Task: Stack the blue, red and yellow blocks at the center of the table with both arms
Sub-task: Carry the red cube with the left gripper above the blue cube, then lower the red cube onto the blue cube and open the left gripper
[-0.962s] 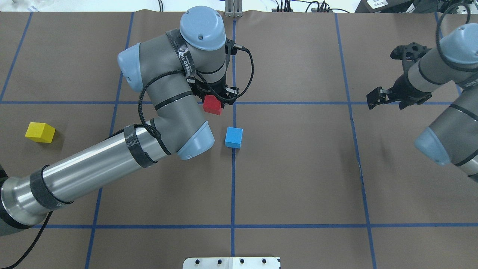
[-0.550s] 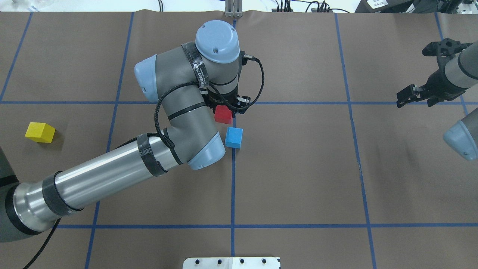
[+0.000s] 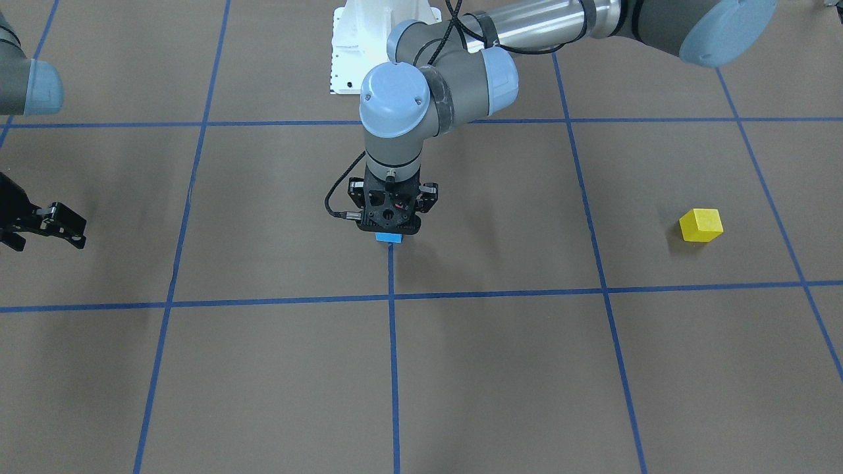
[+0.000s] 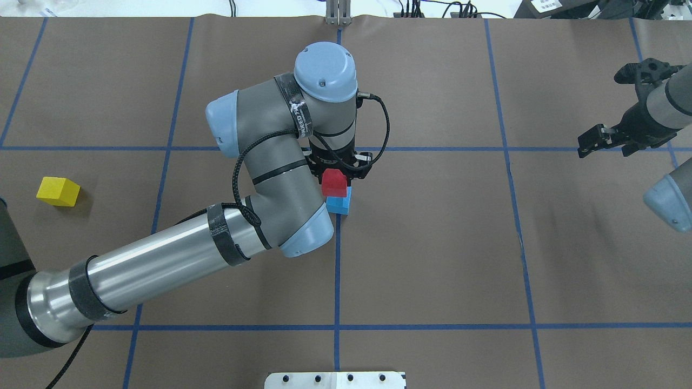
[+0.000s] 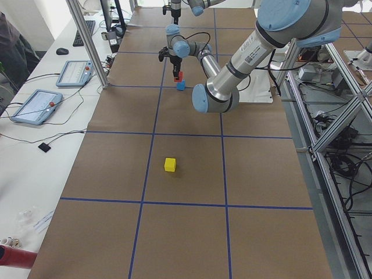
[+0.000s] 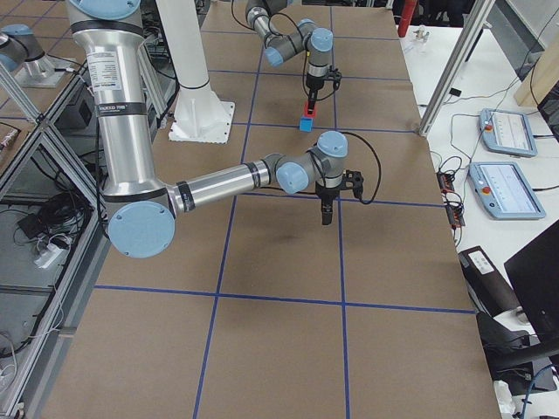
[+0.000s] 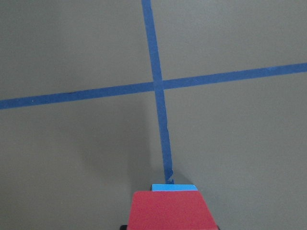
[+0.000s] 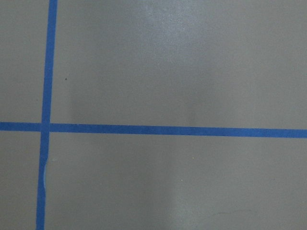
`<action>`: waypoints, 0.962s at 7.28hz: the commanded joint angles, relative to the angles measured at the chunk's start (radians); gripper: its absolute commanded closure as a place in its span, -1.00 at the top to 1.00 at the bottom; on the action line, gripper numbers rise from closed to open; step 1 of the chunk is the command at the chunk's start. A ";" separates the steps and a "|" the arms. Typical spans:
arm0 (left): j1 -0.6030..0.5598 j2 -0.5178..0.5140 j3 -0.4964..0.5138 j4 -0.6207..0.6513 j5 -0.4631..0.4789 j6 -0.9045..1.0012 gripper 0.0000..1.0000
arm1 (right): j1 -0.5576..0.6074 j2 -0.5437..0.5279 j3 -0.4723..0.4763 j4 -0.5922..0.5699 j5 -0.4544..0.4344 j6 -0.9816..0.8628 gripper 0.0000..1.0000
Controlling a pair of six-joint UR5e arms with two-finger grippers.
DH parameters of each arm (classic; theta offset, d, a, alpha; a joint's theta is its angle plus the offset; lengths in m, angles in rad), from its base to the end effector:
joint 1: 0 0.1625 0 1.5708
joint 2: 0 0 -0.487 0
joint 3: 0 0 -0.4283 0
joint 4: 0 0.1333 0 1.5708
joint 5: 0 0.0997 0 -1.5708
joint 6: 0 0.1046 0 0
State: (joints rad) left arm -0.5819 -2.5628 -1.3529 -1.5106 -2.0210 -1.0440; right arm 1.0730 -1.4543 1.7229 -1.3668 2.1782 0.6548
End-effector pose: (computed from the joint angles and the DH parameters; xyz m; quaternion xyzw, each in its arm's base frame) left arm 0.6627 -0.5410 0.1354 0.0015 0.3997 0.0528 0.9151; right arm -0.2206 -0.5601 0.5636 0.0289 -0.3655 0.0030 0.9304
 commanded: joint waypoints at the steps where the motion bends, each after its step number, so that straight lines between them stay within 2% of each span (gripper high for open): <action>1: 0.017 0.000 0.001 0.001 0.004 -0.013 -1.00 | -0.001 -0.001 -0.002 0.000 0.000 0.000 0.98; 4: 0.017 0.000 0.001 0.001 0.007 -0.007 -1.00 | -0.001 -0.001 -0.006 0.000 0.000 0.000 0.98; 7: 0.024 0.001 0.001 -0.002 0.056 0.002 -1.00 | -0.001 -0.001 -0.006 0.000 0.000 0.002 0.98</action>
State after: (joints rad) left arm -0.5618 -2.5623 -1.3517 -1.5114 -1.9799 -1.0435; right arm 1.0723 -1.4557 1.7166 -1.3668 2.1783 0.6553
